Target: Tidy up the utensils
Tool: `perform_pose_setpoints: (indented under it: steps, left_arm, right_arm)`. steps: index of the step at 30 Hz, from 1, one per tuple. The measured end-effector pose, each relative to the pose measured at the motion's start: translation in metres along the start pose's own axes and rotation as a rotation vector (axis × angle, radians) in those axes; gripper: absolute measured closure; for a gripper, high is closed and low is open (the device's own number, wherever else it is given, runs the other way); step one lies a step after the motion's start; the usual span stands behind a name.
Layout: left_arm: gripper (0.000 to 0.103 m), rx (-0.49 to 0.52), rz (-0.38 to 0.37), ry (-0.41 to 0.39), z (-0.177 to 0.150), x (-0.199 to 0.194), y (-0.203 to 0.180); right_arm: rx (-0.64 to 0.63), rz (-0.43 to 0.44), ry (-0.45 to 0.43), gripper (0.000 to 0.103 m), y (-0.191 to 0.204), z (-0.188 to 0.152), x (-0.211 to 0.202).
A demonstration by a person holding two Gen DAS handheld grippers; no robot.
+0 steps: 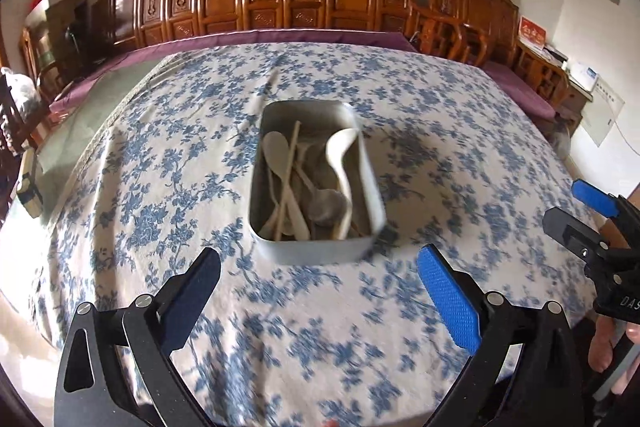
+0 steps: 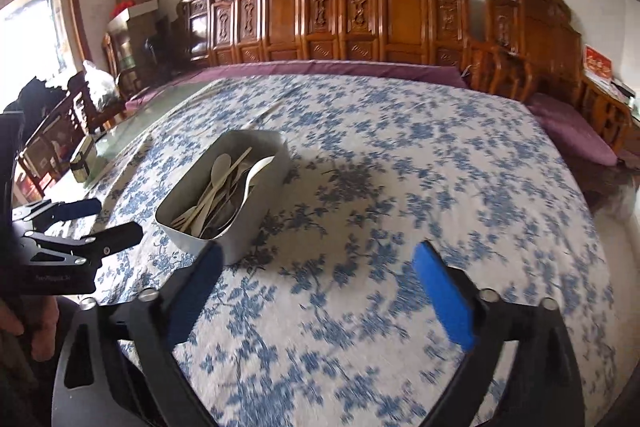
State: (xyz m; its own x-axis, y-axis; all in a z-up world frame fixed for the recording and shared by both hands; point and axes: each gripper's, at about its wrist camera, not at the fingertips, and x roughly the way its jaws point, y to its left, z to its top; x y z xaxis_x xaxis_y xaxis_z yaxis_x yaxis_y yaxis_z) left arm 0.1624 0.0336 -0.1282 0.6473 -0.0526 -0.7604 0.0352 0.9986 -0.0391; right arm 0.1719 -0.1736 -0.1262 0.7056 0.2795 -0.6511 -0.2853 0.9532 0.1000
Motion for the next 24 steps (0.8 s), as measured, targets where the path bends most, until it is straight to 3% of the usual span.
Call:
perform_pose_setpoints:
  steps: [16, 24]
  left_arm:
    - [0.008, 0.071, 0.022, -0.313, 0.024, -0.159, -0.056]
    - [0.008, 0.051, 0.018, -0.361, 0.018, -0.193, -0.059]
  right_arm:
    - [0.052, -0.097, -0.295, 0.003, -0.013, 0.018, -0.155]
    - [0.052, -0.105, -0.342, 0.003, -0.011, 0.012, -0.186]
